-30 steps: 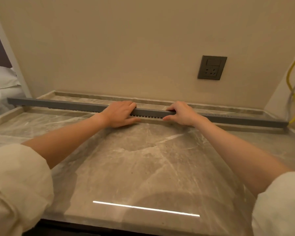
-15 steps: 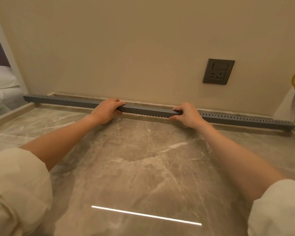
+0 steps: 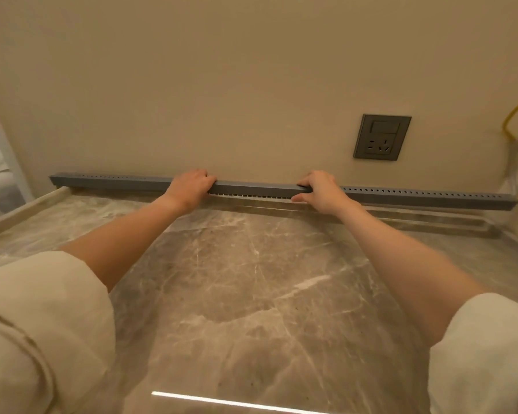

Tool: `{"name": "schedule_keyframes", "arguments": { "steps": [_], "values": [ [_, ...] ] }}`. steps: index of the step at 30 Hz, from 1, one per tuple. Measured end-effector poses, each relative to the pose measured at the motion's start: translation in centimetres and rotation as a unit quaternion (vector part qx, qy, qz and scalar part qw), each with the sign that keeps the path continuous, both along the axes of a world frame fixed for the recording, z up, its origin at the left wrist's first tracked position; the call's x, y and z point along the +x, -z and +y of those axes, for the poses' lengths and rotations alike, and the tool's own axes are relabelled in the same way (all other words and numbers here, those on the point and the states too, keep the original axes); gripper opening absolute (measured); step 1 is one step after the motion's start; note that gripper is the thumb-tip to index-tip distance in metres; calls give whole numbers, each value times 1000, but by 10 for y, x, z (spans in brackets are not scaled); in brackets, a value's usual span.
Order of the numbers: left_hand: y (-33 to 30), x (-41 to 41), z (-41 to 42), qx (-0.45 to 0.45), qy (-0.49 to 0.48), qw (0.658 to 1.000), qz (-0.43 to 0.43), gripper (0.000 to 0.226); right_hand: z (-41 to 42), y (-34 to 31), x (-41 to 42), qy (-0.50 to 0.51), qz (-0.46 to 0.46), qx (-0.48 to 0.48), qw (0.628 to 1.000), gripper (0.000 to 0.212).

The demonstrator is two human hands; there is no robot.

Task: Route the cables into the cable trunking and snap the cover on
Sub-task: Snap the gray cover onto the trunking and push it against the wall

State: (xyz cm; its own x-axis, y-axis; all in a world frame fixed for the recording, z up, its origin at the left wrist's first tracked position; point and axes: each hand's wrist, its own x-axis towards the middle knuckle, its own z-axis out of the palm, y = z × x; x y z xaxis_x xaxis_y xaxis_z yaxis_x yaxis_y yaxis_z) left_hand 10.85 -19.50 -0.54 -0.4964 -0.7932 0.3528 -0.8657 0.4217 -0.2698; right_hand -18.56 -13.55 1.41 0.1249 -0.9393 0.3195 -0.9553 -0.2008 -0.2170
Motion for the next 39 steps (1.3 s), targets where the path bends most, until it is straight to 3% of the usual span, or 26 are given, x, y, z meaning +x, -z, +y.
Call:
{"name": "schedule_keyframes", "arguments": {
  "steps": [6, 11, 15, 20, 25, 32, 39],
  "values": [
    [10, -7, -11, -1, -26, 1000, -11, 26, -19, 15, -4, 28, 23, -18, 999, 36],
    [16, -5, -16, -6, -22, 999, 41, 16, -21, 39, -1, 54, 19, -73, 996, 38],
    [20, -11, -10, -39, 4, 996, 85, 34, -19, 38, 4, 101, 137, -118, 978, 39],
    [18, -33, 4, -72, 48, 993, 85, 31, -16, 33, 7, 80, 61, -46, 994, 44],
    [15, -49, 11, -60, 18, 991, 114, 28, -2, 32, -10, 60, 29, -56, 996, 36],
    [20, -59, 17, -61, -40, 993, 93, 15, 36, 39, -89, 229, 24, -87, 969, 22],
    [18, -74, 24, -62, -12, 996, 60, 26, 42, 38, -112, 259, 33, -68, 963, 23]
  ]
}}
